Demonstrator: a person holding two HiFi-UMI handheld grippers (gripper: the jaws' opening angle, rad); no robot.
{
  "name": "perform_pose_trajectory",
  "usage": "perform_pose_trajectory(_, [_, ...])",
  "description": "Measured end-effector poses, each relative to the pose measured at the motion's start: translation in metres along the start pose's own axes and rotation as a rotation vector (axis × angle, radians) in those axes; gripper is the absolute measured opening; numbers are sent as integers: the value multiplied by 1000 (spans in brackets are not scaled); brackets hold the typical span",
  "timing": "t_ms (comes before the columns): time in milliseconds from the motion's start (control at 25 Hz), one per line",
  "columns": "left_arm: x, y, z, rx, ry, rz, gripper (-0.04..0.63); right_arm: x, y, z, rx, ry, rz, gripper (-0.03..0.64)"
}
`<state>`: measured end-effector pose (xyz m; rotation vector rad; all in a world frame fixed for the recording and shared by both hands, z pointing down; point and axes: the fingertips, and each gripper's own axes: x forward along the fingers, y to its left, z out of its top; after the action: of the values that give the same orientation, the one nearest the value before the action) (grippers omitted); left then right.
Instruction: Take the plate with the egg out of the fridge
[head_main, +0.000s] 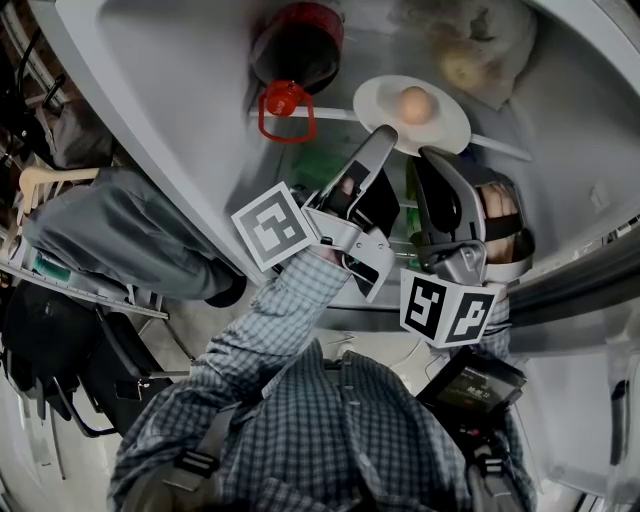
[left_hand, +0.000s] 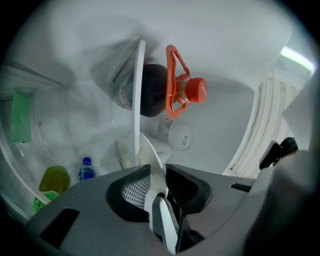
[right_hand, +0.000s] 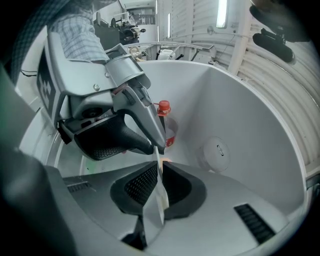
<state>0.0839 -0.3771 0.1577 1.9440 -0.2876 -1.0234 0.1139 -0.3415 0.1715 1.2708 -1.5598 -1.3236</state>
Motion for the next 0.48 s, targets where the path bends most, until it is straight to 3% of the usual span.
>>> perform_pose_trajectory(320, [-1, 2, 2, -21, -24, -2, 101, -7, 0, -15, -14, 35, -26, 37])
perform_pose_trajectory(400, [0, 2, 2, -27, -30, -8, 101, -9, -3, -23, 58, 54, -23, 37])
perform_pose_trajectory(480, [-1, 2, 3, -29, -31, -11, 101, -11, -8, -29, 204, 53, -17, 37])
